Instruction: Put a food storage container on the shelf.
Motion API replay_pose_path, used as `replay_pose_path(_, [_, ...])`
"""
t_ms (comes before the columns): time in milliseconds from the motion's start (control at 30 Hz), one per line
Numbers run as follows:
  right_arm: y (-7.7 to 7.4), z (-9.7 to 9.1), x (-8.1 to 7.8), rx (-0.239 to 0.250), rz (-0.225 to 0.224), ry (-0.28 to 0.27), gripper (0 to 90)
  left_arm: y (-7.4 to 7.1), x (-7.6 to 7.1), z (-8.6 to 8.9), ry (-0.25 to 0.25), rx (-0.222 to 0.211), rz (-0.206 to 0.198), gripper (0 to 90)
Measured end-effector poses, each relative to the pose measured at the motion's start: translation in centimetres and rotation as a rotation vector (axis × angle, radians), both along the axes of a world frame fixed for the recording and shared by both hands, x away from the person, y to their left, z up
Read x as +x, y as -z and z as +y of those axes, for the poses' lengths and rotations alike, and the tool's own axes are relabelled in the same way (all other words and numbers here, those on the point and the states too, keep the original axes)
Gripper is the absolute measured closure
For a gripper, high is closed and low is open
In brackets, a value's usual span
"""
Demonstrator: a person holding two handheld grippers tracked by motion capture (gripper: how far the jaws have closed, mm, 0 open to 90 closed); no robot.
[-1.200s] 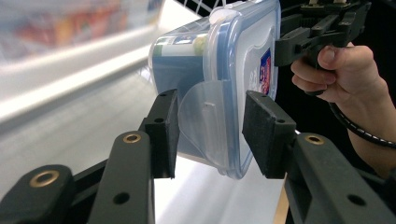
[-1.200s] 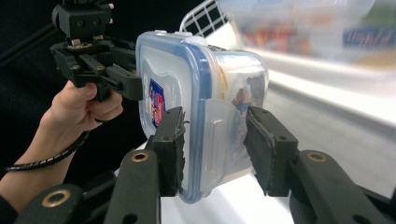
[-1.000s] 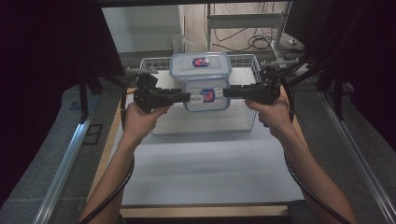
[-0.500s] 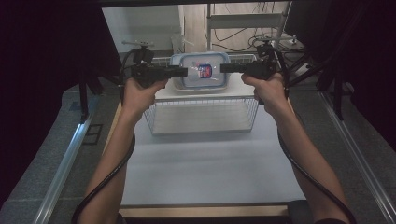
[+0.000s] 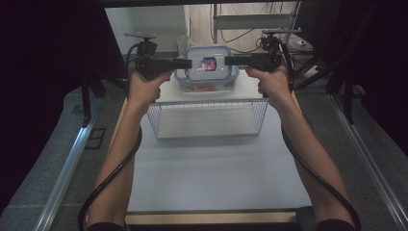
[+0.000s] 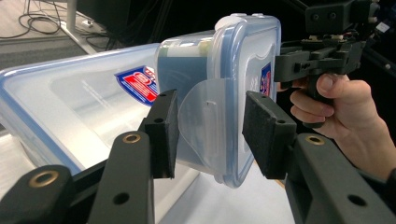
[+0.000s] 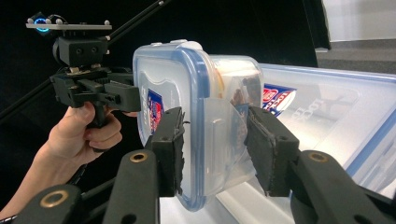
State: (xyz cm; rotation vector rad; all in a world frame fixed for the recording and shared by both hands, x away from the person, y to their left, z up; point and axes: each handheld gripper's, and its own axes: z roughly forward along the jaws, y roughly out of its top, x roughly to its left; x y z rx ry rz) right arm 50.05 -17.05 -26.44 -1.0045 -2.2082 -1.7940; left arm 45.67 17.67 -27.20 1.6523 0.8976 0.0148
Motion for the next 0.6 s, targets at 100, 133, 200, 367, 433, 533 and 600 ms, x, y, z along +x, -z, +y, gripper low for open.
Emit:
replay_pose_path(100, [0.0, 0.2, 0.7, 0.007, 0.013, 0.005, 56.7, 0.0, 0.4, 0.1, -0.005, -0.007, 0.008, 56.6])
replay_pose_path(133, [0.0, 0.2, 0.7, 0.007, 0.013, 0.005, 56.7, 0.1, 0.6, 0.1, -0.009, -0.013, 0.013, 56.6])
replay_pose_path(200, [0.1, 0.2, 1.0, 0.009, 0.024, 0.008, 56.7, 0.1, 0.8, 0.2, -0.013, -0.016, 0.02, 56.6])
replay_pose_path(367, [0.3, 0.3, 1.6, 0.019, 0.044, 0.012, 56.6, 0.3, 1.3, 0.2, -0.023, -0.025, 0.031, 56.5])
replay_pose_path(433, [0.3, 0.3, 1.8, 0.021, 0.055, 0.013, 56.5, 0.3, 1.4, 0.3, -0.024, -0.024, 0.04, 56.5])
replay_pose_path(533, [0.5, 0.4, 2.1, 0.023, 0.061, 0.017, 56.4, 0.5, 1.7, 0.3, -0.03, -0.029, 0.05, 56.3])
replay_pose_path(600, [0.6, 0.3, 2.3, 0.028, 0.067, 0.016, 56.4, 0.6, 1.7, 0.3, -0.029, -0.029, 0.047, 56.3])
